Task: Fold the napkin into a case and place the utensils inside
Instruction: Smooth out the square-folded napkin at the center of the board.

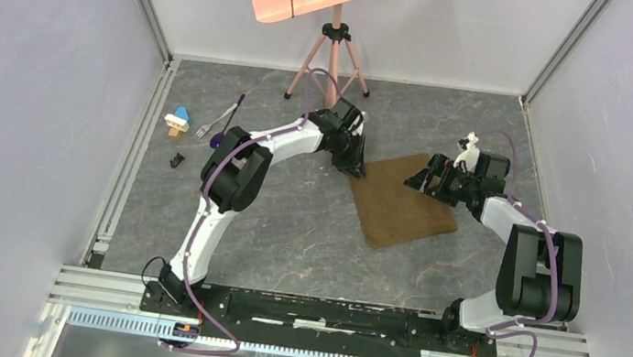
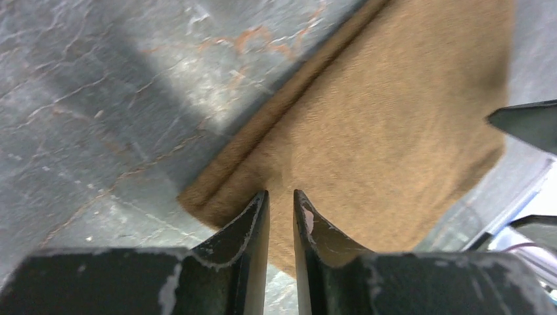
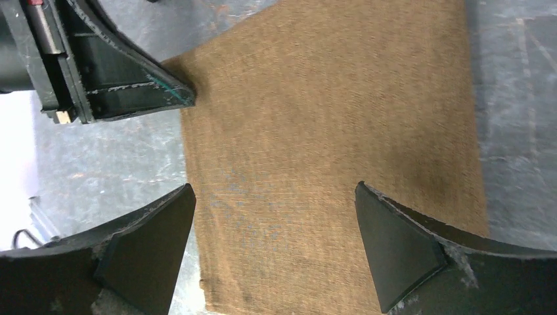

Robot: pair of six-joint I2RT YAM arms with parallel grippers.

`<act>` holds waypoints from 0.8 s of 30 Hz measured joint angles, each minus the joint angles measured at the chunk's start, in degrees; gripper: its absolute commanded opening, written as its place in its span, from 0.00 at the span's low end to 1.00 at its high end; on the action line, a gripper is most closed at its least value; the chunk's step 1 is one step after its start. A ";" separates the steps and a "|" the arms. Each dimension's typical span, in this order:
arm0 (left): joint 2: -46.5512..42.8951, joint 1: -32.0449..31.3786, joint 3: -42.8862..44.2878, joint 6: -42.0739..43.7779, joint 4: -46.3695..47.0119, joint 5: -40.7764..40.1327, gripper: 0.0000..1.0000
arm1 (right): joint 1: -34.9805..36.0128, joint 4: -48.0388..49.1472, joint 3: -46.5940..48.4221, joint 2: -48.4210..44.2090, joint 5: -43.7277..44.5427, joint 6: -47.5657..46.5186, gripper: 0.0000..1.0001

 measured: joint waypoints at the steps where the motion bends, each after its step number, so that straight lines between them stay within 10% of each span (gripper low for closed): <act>1: 0.00 0.02 -0.63 0.46 -0.61 -0.79 0.26 | 0.02 -0.57 -0.33 -0.68 0.85 -0.61 0.98; 13: -4.94 0.07 -10.36 2.73 4.00 -5.18 0.26 | 1.25 -2.91 -2.03 -0.11 11.98 -4.90 0.98; 24: -18.05 -5.25 -32.41 -3.26 14.36 -2.99 0.31 | 7.82 -8.22 16.90 14.05 16.48 -13.38 0.98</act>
